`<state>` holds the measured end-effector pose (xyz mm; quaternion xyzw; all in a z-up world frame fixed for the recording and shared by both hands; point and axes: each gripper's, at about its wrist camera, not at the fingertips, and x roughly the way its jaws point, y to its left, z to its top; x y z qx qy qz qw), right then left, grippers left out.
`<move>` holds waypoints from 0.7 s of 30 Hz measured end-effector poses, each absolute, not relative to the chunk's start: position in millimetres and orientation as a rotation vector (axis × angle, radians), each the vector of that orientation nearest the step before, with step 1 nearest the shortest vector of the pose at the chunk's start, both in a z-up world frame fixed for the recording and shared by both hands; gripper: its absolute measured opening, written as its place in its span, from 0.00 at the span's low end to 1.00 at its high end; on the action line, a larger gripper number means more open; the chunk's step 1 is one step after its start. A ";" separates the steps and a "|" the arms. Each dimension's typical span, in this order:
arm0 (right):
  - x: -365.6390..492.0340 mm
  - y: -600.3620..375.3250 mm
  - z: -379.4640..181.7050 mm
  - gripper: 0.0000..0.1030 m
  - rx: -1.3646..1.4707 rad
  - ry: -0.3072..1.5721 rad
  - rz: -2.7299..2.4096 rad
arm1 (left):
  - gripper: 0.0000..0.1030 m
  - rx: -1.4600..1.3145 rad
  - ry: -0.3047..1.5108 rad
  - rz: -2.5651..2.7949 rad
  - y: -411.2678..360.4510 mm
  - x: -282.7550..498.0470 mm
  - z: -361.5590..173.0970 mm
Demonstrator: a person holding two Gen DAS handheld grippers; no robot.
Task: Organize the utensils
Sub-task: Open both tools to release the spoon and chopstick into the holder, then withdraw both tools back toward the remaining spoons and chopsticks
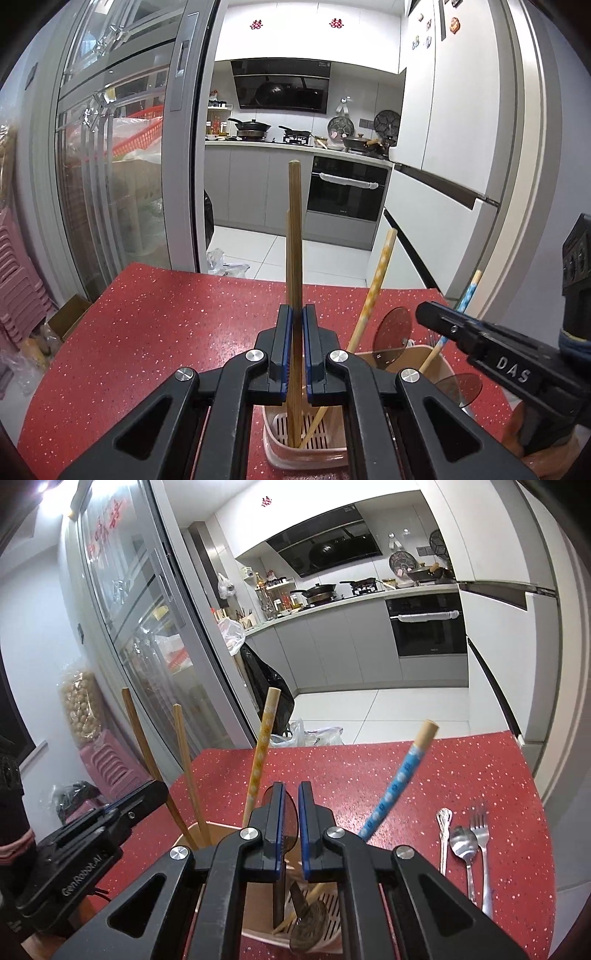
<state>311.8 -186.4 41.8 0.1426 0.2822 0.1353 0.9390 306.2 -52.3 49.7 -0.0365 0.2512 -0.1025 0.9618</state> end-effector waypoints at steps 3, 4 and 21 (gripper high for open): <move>308.1 -188.8 42.2 0.08 0.296 0.586 0.280 | 0.29 -0.057 0.522 -0.206 -53.9 305.4 46.2; 307.0 -187.8 42.7 0.08 0.296 0.588 0.284 | 0.29 -0.057 0.531 -0.205 -54.0 305.9 44.4; 279.6 -196.2 41.7 0.08 0.321 0.654 0.320 | 0.29 -0.041 0.625 -0.155 -45.6 302.2 30.1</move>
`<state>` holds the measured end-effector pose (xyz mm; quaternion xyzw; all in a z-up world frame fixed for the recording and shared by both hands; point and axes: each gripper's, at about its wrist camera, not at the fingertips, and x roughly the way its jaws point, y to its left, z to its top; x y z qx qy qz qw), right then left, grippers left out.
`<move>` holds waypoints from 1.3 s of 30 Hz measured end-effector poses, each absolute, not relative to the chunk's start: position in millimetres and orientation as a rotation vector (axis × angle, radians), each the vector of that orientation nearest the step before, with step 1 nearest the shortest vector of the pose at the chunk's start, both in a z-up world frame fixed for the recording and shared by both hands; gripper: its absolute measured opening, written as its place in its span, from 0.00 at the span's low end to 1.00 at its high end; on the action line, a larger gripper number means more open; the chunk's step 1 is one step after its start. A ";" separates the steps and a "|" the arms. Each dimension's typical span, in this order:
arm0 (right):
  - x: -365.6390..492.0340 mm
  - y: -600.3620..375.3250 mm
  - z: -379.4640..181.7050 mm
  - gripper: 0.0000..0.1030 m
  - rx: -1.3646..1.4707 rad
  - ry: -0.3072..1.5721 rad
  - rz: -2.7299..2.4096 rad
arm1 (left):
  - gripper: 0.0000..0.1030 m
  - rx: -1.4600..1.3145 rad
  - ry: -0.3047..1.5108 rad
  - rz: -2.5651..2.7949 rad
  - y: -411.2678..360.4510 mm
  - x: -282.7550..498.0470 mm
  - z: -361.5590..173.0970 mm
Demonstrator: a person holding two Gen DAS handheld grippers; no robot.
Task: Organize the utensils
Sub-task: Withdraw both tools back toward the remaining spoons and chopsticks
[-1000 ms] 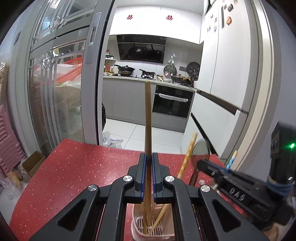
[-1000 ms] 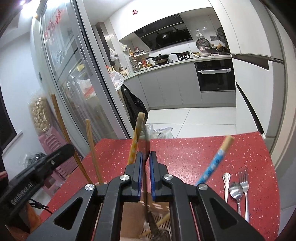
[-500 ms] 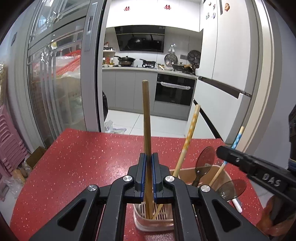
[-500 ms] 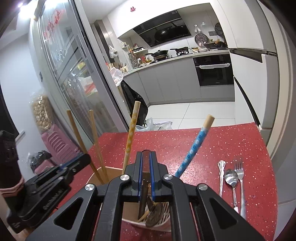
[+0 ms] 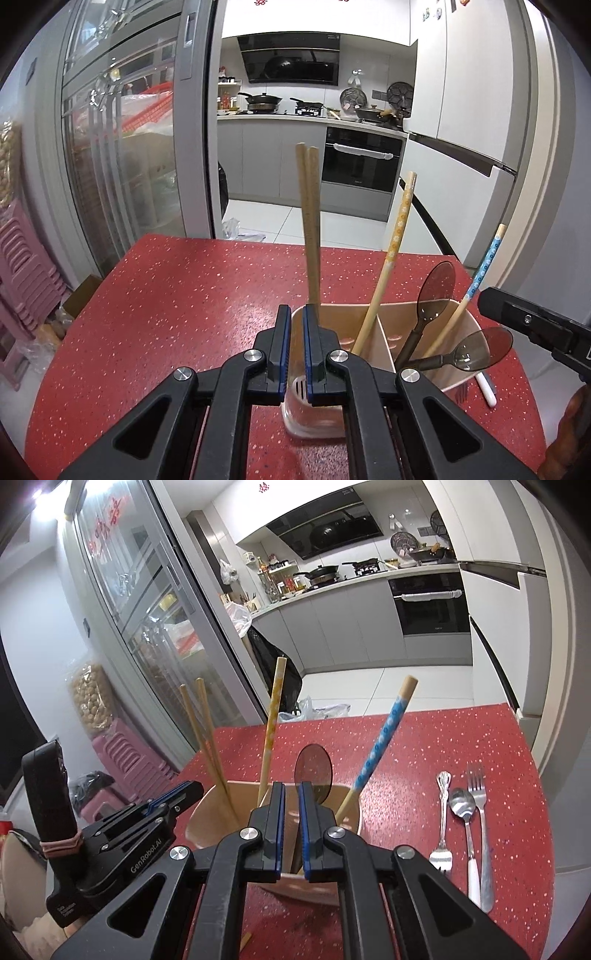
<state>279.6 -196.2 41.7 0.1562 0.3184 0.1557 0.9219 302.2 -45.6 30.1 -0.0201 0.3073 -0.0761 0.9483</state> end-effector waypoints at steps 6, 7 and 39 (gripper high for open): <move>262.1 -198.1 46.2 0.40 0.330 0.661 0.307 | 0.29 -0.036 0.642 -0.136 -38.1 284.3 30.8; 257.5 -197.6 47.6 0.41 0.329 0.657 0.304 | 0.29 -0.036 0.648 -0.133 -36.5 280.0 30.9; 135.9 -182.9 37.0 0.78 0.263 0.751 0.176 | 1.00 -0.054 0.722 -0.088 2.9 161.1 3.5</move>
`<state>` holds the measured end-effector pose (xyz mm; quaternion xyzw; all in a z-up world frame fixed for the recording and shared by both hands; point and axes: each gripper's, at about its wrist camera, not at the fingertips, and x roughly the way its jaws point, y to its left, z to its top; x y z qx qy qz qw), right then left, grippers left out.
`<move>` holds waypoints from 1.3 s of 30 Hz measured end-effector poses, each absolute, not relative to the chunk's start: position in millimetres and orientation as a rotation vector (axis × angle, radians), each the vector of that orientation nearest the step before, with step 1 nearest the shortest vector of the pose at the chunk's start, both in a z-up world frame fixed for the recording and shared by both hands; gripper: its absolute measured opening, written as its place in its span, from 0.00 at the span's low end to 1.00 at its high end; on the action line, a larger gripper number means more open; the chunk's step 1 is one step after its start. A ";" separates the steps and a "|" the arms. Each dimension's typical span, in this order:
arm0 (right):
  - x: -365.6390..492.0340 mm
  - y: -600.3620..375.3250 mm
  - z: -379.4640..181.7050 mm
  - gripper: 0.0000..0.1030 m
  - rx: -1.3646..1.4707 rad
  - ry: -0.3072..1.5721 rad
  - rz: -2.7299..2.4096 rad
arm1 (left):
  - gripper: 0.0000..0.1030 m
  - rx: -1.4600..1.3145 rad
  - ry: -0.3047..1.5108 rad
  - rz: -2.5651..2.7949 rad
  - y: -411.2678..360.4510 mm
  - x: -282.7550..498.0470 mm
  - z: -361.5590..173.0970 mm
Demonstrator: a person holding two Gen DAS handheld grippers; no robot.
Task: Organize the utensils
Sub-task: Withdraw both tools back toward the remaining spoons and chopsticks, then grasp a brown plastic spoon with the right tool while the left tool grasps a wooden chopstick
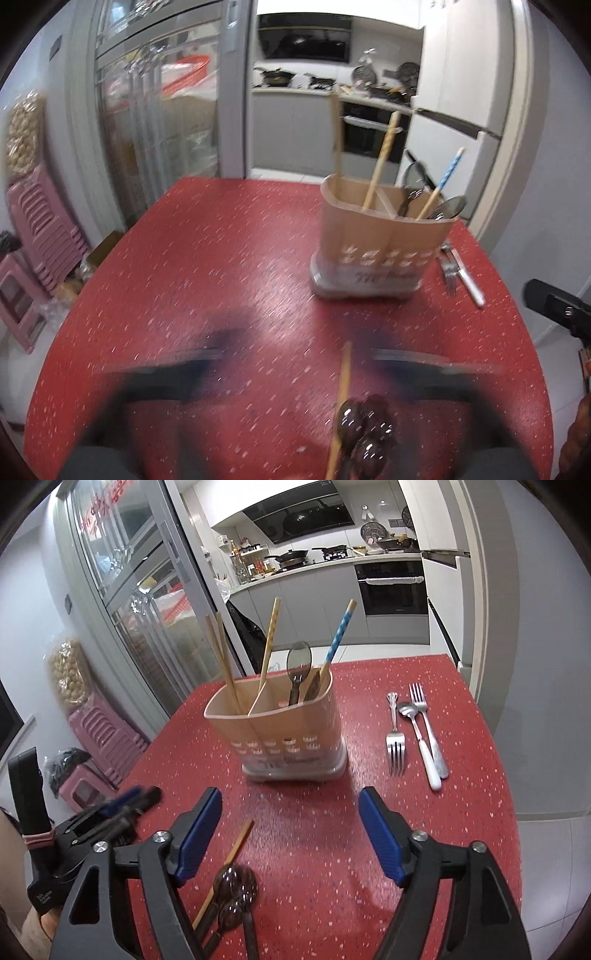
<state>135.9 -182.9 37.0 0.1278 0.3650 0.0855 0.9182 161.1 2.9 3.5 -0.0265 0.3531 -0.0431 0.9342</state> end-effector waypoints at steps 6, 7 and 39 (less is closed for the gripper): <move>122.9 -175.3 25.4 0.90 0.259 0.786 0.189 | 1.00 -0.046 0.728 -0.049 19.7 149.5 -16.1; 120.7 -173.7 22.3 1.00 0.261 0.792 0.193 | 1.00 -0.039 0.730 -0.040 22.1 146.4 -20.0; 120.3 -89.4 -77.5 0.67 0.043 1.188 0.280 | 1.00 0.066 0.957 -0.176 38.2 95.3 -85.0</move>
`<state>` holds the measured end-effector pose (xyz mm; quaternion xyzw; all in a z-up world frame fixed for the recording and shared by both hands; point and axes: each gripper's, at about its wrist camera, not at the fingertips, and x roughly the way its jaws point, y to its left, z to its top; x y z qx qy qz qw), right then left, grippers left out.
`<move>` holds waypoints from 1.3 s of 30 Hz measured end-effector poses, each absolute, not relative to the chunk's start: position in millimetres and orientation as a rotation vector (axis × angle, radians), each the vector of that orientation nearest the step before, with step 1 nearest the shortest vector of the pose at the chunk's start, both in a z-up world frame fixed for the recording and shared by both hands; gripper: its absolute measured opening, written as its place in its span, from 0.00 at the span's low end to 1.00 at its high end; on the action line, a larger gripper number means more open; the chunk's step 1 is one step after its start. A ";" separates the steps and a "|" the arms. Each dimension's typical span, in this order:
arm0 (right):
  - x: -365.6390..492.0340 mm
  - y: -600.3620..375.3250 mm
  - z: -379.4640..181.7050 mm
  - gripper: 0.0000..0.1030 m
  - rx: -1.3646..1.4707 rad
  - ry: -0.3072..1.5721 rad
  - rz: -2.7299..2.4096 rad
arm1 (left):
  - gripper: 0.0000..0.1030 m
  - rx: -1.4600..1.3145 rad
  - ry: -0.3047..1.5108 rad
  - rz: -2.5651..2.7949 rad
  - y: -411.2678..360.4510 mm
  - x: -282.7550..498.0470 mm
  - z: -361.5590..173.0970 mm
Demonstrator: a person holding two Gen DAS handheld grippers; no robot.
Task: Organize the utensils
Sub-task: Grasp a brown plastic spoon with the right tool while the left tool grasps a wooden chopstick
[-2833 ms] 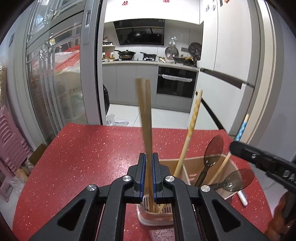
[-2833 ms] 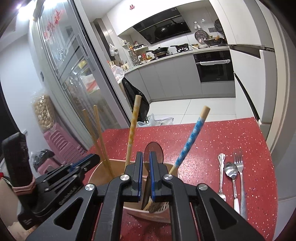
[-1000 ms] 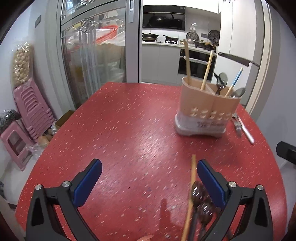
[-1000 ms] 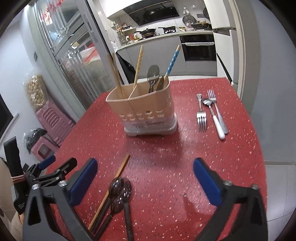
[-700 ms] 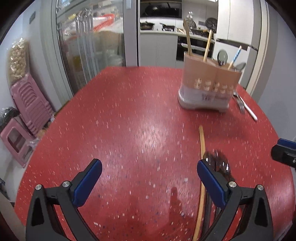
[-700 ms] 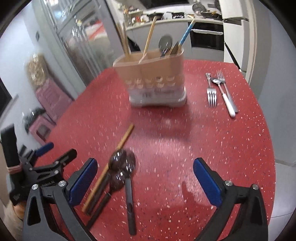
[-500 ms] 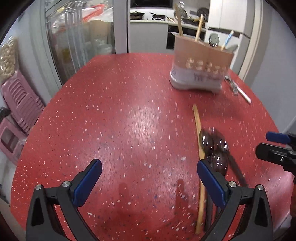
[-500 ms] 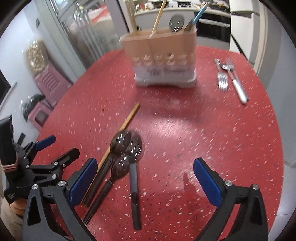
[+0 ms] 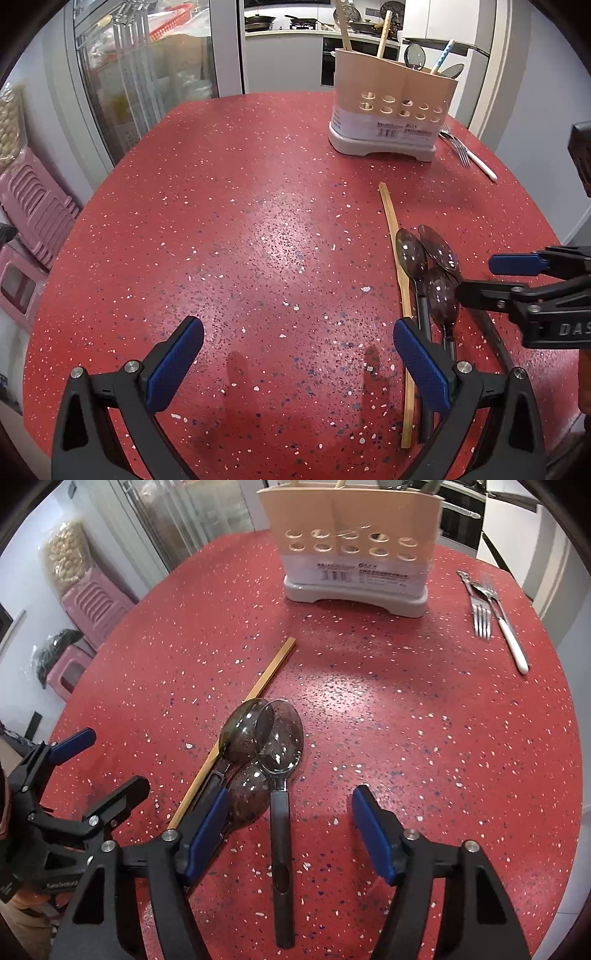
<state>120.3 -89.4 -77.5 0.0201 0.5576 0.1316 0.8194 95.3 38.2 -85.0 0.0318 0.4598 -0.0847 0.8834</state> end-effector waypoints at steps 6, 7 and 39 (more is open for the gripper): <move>123.7 -81.7 -82.0 0.53 -0.008 1.197 0.272 | 1.00 0.064 0.974 -0.201 35.7 98.7 -86.2; 124.2 -82.4 -81.1 0.48 -0.008 1.196 0.274 | 1.00 0.062 0.978 -0.208 35.0 99.4 -86.5; 120.2 -118.6 -78.0 0.13 0.016 1.210 0.261 | 1.00 0.135 1.078 -0.280 -3.1 127.4 -98.3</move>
